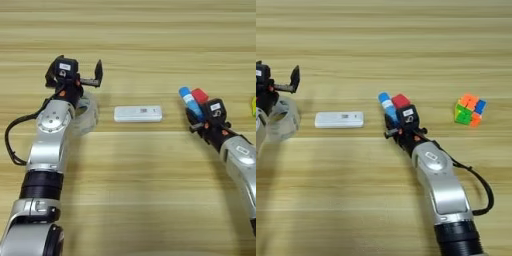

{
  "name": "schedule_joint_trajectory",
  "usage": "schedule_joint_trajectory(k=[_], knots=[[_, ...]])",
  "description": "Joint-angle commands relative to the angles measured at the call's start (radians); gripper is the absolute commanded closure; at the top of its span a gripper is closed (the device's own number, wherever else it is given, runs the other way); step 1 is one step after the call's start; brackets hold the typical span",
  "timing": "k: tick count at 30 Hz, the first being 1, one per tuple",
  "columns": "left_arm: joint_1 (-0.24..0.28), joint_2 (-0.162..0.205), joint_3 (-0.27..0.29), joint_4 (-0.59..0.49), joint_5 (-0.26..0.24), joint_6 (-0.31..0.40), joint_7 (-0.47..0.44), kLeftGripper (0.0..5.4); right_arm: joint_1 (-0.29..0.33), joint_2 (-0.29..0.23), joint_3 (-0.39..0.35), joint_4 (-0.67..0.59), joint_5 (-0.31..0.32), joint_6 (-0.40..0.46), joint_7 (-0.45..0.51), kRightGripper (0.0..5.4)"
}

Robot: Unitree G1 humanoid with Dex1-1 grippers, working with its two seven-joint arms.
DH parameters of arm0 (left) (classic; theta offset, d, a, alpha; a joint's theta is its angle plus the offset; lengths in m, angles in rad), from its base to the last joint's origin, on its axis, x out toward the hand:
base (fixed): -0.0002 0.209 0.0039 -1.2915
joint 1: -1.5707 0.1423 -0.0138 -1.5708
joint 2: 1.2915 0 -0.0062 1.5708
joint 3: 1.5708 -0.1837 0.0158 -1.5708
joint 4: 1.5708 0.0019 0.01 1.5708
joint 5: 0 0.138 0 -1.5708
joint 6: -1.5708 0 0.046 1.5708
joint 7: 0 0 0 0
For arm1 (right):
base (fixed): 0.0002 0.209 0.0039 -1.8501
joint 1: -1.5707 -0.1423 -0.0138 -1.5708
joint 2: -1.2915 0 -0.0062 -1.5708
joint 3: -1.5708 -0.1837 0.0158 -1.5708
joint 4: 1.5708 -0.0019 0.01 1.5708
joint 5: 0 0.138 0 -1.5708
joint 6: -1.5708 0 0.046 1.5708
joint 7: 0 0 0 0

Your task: Move the objects on the table

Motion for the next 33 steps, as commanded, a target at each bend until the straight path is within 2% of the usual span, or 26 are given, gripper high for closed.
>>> schedule_joint_trajectory(k=[1,6,16,28,33], knots=[[-0.005,-0.002,0.001,0.009,-0.007,-0.011,-0.001,0.00,-0.004,-0.019,-0.055,-0.027,0.015,0.003,-0.023,4.00],[-0.009,-0.001,0.001,0.018,-0.007,-0.016,-0.002,0.00,-0.018,-0.038,-0.114,-0.002,0.017,-0.006,-0.042,4.00],[-0.008,-0.003,-0.001,0.017,-0.005,-0.018,-0.003,0.00,-0.050,-0.073,-0.179,0.104,0.012,-0.018,-0.084,4.00],[-0.004,-0.007,-0.004,0.013,-0.003,-0.018,-0.004,0.00,-0.094,-0.088,-0.164,0.302,-0.015,-0.042,-0.091,4.00],[-0.002,-0.007,-0.002,0.009,-0.003,-0.017,-0.004,0.00,-0.103,-0.088,-0.164,0.333,-0.014,-0.054,-0.089,4.00]])
